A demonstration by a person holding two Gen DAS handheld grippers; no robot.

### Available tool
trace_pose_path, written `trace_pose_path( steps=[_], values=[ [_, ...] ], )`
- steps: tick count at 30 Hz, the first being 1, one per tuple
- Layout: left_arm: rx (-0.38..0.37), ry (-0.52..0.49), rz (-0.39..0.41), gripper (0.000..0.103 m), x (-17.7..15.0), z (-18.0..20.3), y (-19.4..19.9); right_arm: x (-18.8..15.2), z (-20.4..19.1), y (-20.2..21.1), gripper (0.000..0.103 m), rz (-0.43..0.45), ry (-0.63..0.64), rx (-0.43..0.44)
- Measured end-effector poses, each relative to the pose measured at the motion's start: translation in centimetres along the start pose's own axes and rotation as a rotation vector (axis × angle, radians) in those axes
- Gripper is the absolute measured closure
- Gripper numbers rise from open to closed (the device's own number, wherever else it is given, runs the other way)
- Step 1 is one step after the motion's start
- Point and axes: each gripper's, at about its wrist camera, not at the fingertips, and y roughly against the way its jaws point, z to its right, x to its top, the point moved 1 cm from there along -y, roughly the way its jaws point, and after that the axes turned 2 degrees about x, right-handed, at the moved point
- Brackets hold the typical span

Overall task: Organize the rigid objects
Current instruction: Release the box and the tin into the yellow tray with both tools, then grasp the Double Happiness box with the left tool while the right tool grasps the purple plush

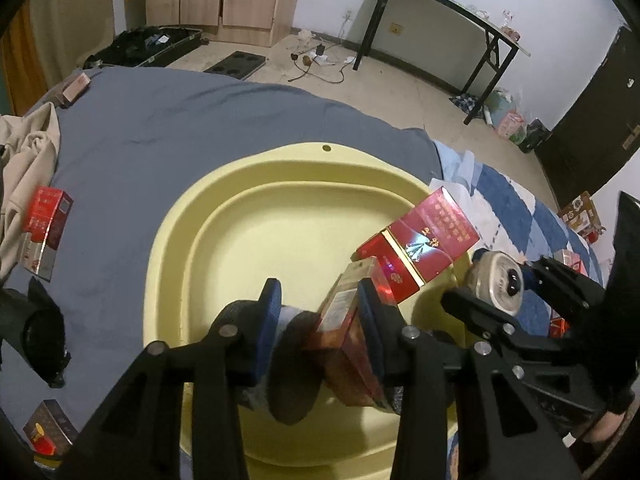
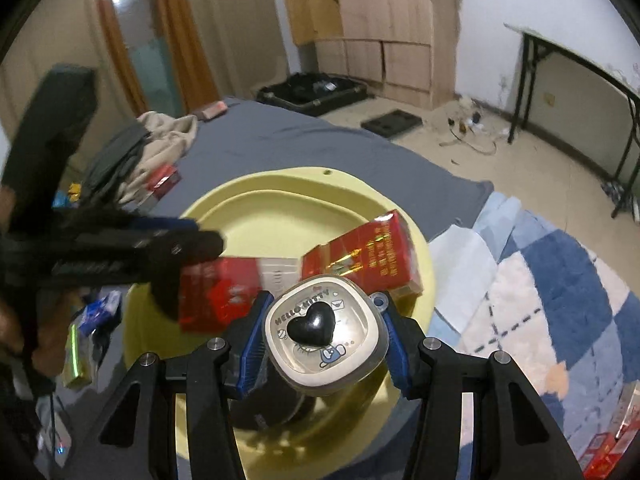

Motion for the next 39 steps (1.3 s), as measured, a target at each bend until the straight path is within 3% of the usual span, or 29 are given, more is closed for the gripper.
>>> trace_pose_path(
  steps=[2, 5, 9, 10, 11, 13, 16, 19, 26, 34, 37, 39],
  values=[
    [0.000, 0.000, -0.008, 0.053, 0.0, 0.1, -0.3, 0.5, 0.4, -0.6, 0.052, -0.023, -0.017, 0.014],
    [0.003, -0.006, -0.022, 0.029, 0.1, 0.5, -0.8, 0.8, -0.2, -1.7, 0.052, -0.039, 0.006, 0.012],
    [-0.002, -0.043, 0.032, 0.009, 0.7, 1.9, 0.7, 0.7, -1.5, -2.3, 0.052, -0.051, 0.090, -0.006],
    [0.006, -0.050, 0.052, 0.006, 1.0, 2.3, 1.2, 0.9, -1.7, -2.2, 0.048, -0.051, 0.104, 0.000],
    [0.008, -0.059, 0.083, 0.003, 1.4, 2.8, 2.1, 1.1, -1.8, -1.9, 0.033, -0.038, 0.112, 0.002],
    [-0.003, -0.070, 0.118, 0.001, 2.2, 3.6, 3.2, 0.8, -1.8, -0.5, 0.015, 0.011, 0.118, 0.009],
    [-0.025, -0.071, 0.171, 0.000, 2.9, 5.3, 4.9, 0.8, -0.5, 1.8, 0.008, 0.052, 0.076, 0.001],
    [-0.085, -0.133, 0.176, 0.000, 3.4, 9.3, 5.7, -0.5, 2.5, 5.6, 0.000, 0.110, -0.011, -0.033],
    [-0.264, -0.302, 0.085, 0.000, 1.2, 22.6, 4.0, -7.2, 12.7, 15.8, 0.000, 0.228, -0.253, -0.214],
    [-0.288, -0.525, -0.039, 0.000, -3.5, 34.7, -0.1, -15.9, 23.8, 25.5, 0.000, 0.238, -0.457, -0.475],
    [-0.279, -0.606, -0.028, 0.000, -4.1, 37.3, -0.8, -18.7, 25.1, 26.4, 0.000, 0.216, -0.468, -0.502],
    [-0.279, -0.649, -0.036, 0.000, -4.4, 38.7, -1.6, -20.6, 26.2, 25.7, 0.000, 0.145, -0.469, -0.528]
  ],
)
